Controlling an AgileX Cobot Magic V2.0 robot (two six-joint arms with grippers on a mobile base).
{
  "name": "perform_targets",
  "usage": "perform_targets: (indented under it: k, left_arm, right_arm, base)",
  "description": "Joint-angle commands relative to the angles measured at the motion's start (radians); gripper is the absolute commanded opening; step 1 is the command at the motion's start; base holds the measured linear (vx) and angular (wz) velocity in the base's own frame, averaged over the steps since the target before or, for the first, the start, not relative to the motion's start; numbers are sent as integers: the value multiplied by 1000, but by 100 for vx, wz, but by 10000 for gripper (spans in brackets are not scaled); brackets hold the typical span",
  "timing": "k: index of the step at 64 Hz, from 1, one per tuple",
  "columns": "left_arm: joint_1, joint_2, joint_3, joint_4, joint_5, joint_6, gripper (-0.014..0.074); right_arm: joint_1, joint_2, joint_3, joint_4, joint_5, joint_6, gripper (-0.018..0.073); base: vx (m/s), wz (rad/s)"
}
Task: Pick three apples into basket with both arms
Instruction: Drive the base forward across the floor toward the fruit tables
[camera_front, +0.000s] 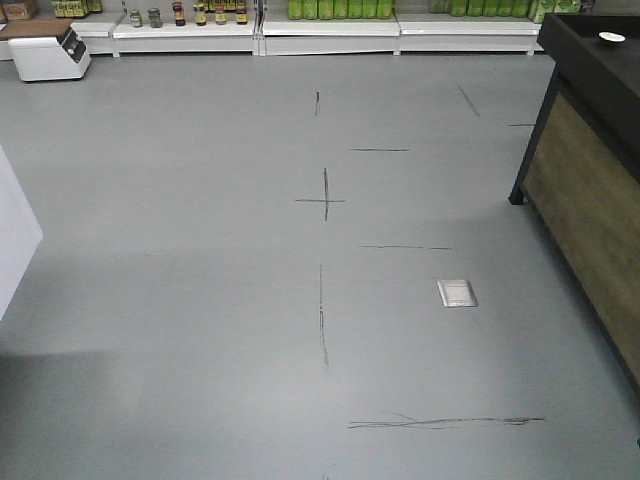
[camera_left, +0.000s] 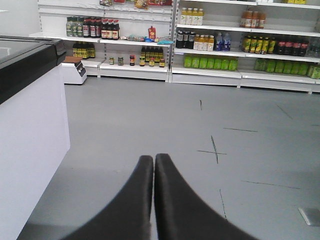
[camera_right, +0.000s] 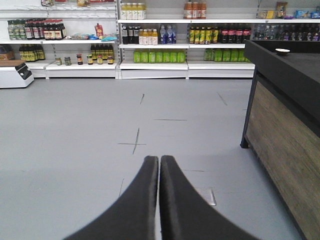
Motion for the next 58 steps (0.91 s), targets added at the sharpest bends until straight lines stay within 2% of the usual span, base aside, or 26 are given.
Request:
perform_targets:
  k: [1,58]
  left_arm:
    - [-6,-15,23,-9,-70,-3,-6]
    - [-6,-15,23,-9,-70,-3,-6]
  right_arm:
    - [-8,-10,14,-11,-72,-9,-4]
    - [-8,-10,14,-11,-71,-9,-4]
  base:
    - [0,0]
    - [0,0]
